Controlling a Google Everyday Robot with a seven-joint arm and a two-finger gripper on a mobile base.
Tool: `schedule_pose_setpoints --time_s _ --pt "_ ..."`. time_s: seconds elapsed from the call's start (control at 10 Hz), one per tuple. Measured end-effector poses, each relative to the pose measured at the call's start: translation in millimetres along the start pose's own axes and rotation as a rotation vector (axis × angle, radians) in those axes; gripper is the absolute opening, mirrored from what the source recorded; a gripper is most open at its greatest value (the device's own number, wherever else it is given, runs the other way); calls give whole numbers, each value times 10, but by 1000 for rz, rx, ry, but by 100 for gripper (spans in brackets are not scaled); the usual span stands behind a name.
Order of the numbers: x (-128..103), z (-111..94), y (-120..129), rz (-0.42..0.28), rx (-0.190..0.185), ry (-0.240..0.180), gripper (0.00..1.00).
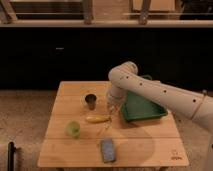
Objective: Place fork in table surface
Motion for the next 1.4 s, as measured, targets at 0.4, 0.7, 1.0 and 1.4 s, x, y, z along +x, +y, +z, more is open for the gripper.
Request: schedule_pose_setpoints --time_s 0.4,0.7,1.0,1.4 --pt "-17 211 20 73 10 0 0" --pt "-40 403 25 145 7 -3 0" --pt "-38 636 -12 201 6 -18 0" --pt "-16 863 43 329 33 -10 0"
